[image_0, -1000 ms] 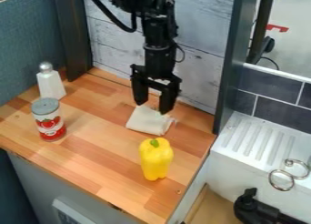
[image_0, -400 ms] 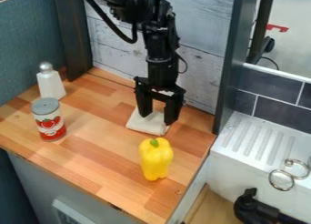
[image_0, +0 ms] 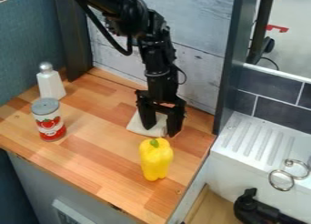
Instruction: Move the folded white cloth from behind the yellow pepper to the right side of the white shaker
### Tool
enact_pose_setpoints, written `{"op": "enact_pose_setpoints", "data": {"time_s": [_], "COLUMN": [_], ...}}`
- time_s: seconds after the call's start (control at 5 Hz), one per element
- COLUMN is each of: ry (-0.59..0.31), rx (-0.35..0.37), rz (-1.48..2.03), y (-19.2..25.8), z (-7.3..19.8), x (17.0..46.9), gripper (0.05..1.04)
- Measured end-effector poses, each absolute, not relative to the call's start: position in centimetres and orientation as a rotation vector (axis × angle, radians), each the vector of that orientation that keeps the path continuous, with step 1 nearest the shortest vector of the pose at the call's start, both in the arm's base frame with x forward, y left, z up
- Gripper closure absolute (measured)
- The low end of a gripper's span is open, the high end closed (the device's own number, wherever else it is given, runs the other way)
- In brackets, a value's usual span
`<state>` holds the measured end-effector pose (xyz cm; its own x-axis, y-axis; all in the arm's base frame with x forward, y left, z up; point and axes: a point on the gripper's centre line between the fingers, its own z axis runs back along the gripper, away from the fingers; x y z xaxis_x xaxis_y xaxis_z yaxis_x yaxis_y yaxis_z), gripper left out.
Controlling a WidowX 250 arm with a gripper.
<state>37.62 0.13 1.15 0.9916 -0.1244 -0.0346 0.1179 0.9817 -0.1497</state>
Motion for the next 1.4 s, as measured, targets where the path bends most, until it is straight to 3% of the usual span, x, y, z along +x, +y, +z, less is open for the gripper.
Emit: {"op": "enact_pose_setpoints", "data": {"time_s": [0.6, 1.0, 1.2, 1.4], "ry": [0.119, 0.112, 0.051, 0.068], "rx": [-0.159, -0.177, -0.176, -0.157], "rz": [-0.016, -0.087, -0.129, -0.15], "y": [7.2, 12.5, 14.2, 15.0], "z": [1.2, 0.6, 0.7, 0.8], "x": [34.7, 36.9, 38.7, 39.4], "gripper": [0.083, 0.083, 0.082, 0.083]}}
